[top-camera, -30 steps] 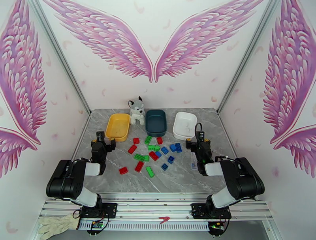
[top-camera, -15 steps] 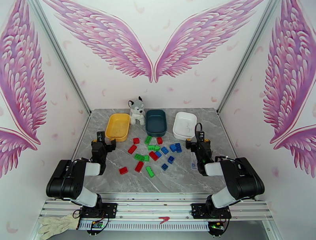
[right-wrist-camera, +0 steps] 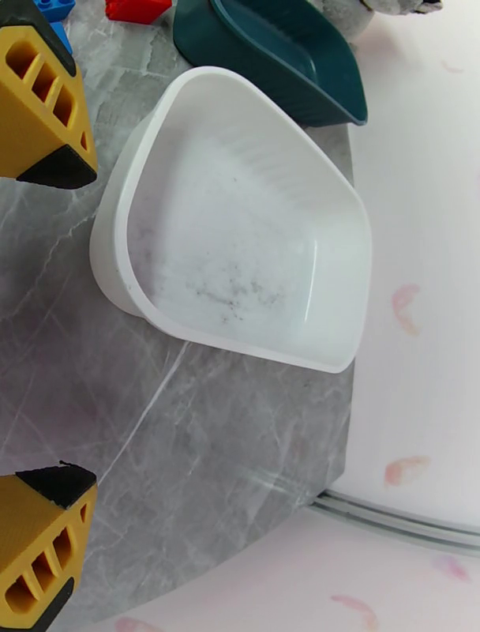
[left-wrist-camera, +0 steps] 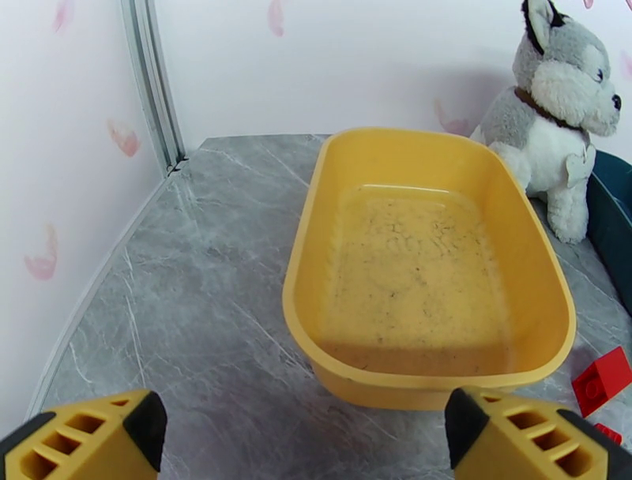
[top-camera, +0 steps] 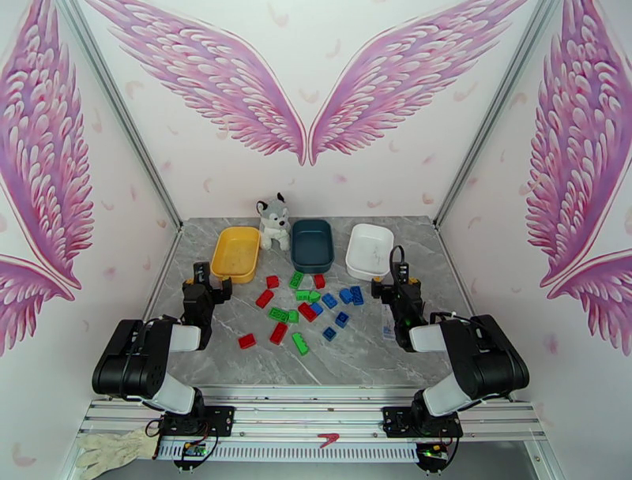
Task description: Sort the legos into containers by color
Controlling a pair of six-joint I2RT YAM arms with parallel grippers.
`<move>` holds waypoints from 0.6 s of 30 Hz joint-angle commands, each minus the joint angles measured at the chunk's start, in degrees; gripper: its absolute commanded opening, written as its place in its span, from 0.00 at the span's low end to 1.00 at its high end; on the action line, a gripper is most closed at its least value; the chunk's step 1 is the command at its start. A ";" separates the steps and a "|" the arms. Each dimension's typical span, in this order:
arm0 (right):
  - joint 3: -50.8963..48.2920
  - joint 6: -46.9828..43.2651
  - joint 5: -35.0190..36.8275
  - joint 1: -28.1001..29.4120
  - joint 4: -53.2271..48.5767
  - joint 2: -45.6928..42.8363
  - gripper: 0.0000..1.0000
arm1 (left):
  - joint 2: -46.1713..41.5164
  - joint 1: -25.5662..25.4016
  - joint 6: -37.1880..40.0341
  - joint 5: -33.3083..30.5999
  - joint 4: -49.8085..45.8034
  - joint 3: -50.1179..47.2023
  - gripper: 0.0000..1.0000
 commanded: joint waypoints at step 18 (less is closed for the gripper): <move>0.58 0.96 1.02 0.22 0.49 -0.70 0.99 | -1.01 0.48 -0.01 1.14 -1.42 1.44 0.99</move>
